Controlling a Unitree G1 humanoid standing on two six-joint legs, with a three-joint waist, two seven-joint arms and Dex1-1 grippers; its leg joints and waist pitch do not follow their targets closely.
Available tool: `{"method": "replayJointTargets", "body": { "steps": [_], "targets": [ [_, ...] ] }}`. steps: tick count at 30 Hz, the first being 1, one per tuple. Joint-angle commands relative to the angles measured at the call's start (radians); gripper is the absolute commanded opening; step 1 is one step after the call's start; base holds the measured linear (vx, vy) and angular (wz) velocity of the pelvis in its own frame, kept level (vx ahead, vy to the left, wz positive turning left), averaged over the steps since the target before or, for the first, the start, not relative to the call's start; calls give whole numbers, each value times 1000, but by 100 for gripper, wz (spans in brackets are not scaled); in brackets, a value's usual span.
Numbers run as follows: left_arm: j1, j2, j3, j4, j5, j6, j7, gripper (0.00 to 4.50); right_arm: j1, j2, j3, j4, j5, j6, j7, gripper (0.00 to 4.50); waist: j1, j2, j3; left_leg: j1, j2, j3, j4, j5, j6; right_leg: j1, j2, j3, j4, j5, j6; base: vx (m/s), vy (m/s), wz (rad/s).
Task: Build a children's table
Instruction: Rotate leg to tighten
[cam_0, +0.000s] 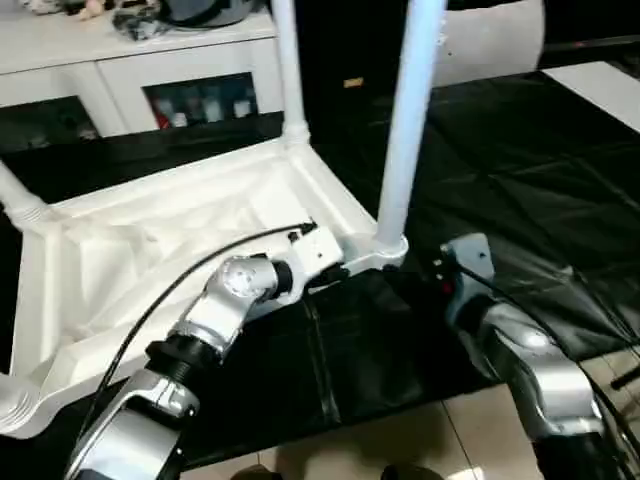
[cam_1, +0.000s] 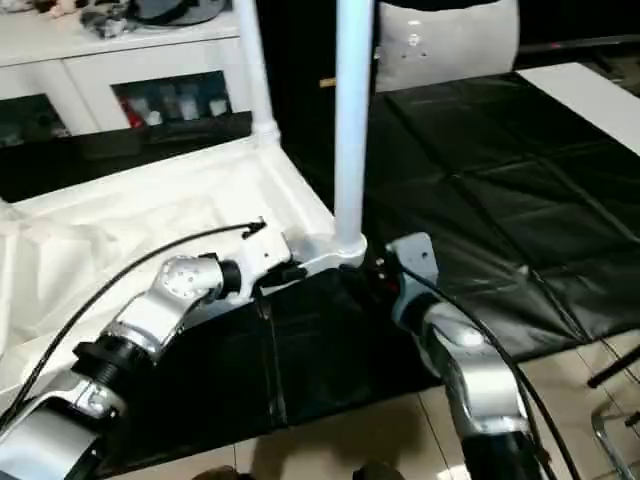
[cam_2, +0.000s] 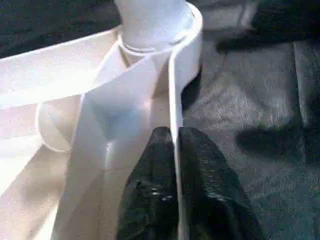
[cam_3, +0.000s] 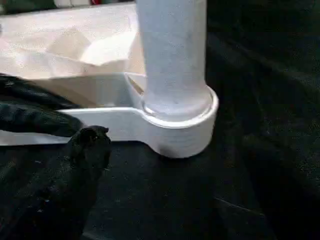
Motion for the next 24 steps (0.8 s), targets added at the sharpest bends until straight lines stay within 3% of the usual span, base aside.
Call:
{"method": "replayJointTargets", "body": {
  "steps": [1, 3, 8, 11, 12, 13, 14, 15, 16, 17, 18, 19, 21, 24],
  "targets": [
    [-24, -2, 33, -34, -38, -17, -4, 69, 4, -5, 7, -43, 7, -3, 15, 450, 10, -22, -76, 4, 39, -1, -77, -178, 75, 65, -49, 53, -93, -323, -166, 0, 0, 0],
    [-28, -2, 32, -22, -28, -41, 15, 98, 6, -9, 5, -53, 7, 3, 13, 450, 12, -25, -75, -1, 36, -1, -78, -177, 75, 70, -46, 52, -91, -331, -160, 0, 0, 0],
    [-50, -2, 40, 43, -11, -90, 68, 98, 6, -19, 15, -77, 20, 9, 37, 450, 18, -23, -80, -2, 35, -2, -75, -147, 79, 72, -45, 54, -85, -277, -157, 0, 0, 0],
    [-83, -10, 87, 105, -33, -96, 91, 98, 20, -40, 59, -104, 16, 6, 81, 450, 23, -20, -82, -3, 31, -1, -71, -122, 89, 73, -45, 53, -84, -246, -163, 0, 0, 0],
    [-97, -14, 112, 117, -55, -88, 92, 98, 24, -44, 69, -111, 18, 1, 95, 450, 22, -28, -83, -5, 32, -1, -71, -119, 90, 75, -45, 52, -83, -242, -164, 0, 0, 0],
    [-101, -16, 120, 120, -62, -85, 92, 98, 25, -44, 71, -114, 19, 1, 98, 450, 25, -24, -83, -3, 32, 0, -70, -118, 93, 73, -46, 52, -82, -243, -171, 0, 0, 0],
    [-117, -20, 149, 129, -90, -73, 96, 98, 29, -49, 79, -122, 23, 3, 114, 450, 26, -36, -82, -5, 33, 1, -71, -116, 97, 73, -46, 52, -83, -249, -172, 0, 0, 0],
    [-118, -20, 151, 129, -92, -72, 97, 98, 29, -50, 79, -123, 24, 3, 115, 450, 30, -30, -83, -2, 34, 0, -70, -113, 96, 73, -48, 52, -79, -246, -178, 0, 0, 0],
    [-132, -18, 171, 137, -117, -67, 91, 98, 28, -55, 86, -129, 30, 6, 130, 450, 31, -29, -81, -3, 36, -1, -71, -114, 99, 71, -47, 52, -80, -248, -180, 0, 0, 0],
    [-139, -14, 182, 136, -135, -62, 75, 98, 26, -58, 90, -131, 34, 6, 141, 450, 34, -39, -82, -2, 35, 1, -70, -112, 102, 72, -49, 52, -77, -254, -180, 0, 0, 0],
    [-143, -10, 190, 135, -147, -60, 63, 98, 24, -60, 92, -133, 37, 6, 148, 450, 34, -39, -82, -2, 35, 1, -70, -112, 102, 72, -49, 52, -77, -254, -180, 0, 0, 0],
    [-153, 1, 202, 135, -172, -57, 32, 126, 16, -63, 98, -133, 43, 0, 165, 450, 36, -33, -80, -1, 38, 0, -73, -117, 99, 68, -48, 53, -80, -265, -176, 0, 0, 0],
    [-146, 32, 201, 107, -189, -38, -25, 132, -7, -60, 104, -113, 42, -10, 175, 450, 36, -44, -80, -2, 38, 0, -74, -120, 98, 70, -49, 54, -79, -263, -175, 0, 0, 0],
    [-118, 80, 191, 51, -191, -7, -99, 138, -40, -52, 110, -81, 41, -18, 179, 450, 33, -37, -81, 2, 44, -4, -80, -138, 80, 68, -52, 56, -74, -259, -183, 0, 0, 0]
  ]
}}
